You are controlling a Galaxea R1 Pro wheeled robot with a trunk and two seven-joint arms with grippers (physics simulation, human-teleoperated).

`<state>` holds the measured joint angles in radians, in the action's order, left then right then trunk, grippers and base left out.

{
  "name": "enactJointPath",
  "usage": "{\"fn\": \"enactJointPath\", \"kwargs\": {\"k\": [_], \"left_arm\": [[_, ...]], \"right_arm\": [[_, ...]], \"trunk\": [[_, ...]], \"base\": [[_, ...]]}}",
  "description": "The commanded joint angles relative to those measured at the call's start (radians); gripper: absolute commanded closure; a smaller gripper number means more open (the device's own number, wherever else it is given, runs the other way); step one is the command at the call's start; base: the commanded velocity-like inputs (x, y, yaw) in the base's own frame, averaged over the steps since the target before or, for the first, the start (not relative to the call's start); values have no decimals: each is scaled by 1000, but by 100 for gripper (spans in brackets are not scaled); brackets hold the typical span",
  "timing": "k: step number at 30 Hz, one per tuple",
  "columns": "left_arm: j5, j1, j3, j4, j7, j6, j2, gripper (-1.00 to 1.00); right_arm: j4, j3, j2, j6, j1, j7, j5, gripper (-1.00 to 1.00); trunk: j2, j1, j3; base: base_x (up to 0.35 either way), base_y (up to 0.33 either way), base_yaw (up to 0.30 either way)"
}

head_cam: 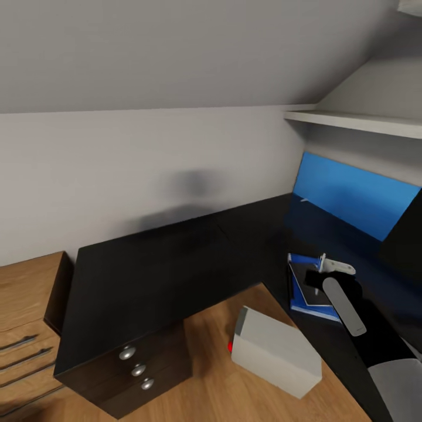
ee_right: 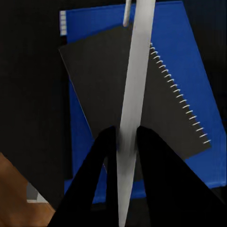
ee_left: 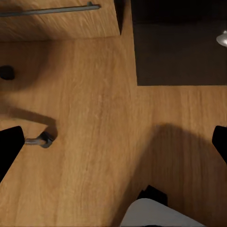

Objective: In the bedroom, organize the workspace by keeping the computer under the desk, ensuring the monitor is on the desk, placing the keyboard on the desk next to the monitor, placing the mouse on the desk next to the keyboard, moving the folder from the swivel chair onto the desk next to the mouse, stacking the notebook on top of the folder with the pen on top of the notebook, and positioning the swivel chair next to the desk.

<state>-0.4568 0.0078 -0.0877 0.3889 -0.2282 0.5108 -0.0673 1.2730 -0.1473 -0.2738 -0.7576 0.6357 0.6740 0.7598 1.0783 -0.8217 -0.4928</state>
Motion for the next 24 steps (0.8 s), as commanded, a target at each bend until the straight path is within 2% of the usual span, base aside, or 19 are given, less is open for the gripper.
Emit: {"fn": "enactJointPath", "kwargs": {"k": [1,5,10,24], "left_arm": [[-3,0,-8,-16,-8,23,0,-100],[-2,0,-9,-42,-7,62,1,-100],[-3,1,-9,-49,-8,70,1,-100],[-2,1,-9,-51,-8,71,3,-100]], "right_arm": [[-12,-4,0,1,2,10,8,100],[-37,-6,1,2,2,9,-1,100],[-41,-7,5,7,2,9,-3,100],[-49,-12,8,17,3,-31,0,100]], "trunk": [[1,0,-1],[1,0,-1],[1,0,-1],[1,0,-1]], "base": [[0,0,-297],[0,0,-259],[20,0,-74],[201,0,-3]]}}
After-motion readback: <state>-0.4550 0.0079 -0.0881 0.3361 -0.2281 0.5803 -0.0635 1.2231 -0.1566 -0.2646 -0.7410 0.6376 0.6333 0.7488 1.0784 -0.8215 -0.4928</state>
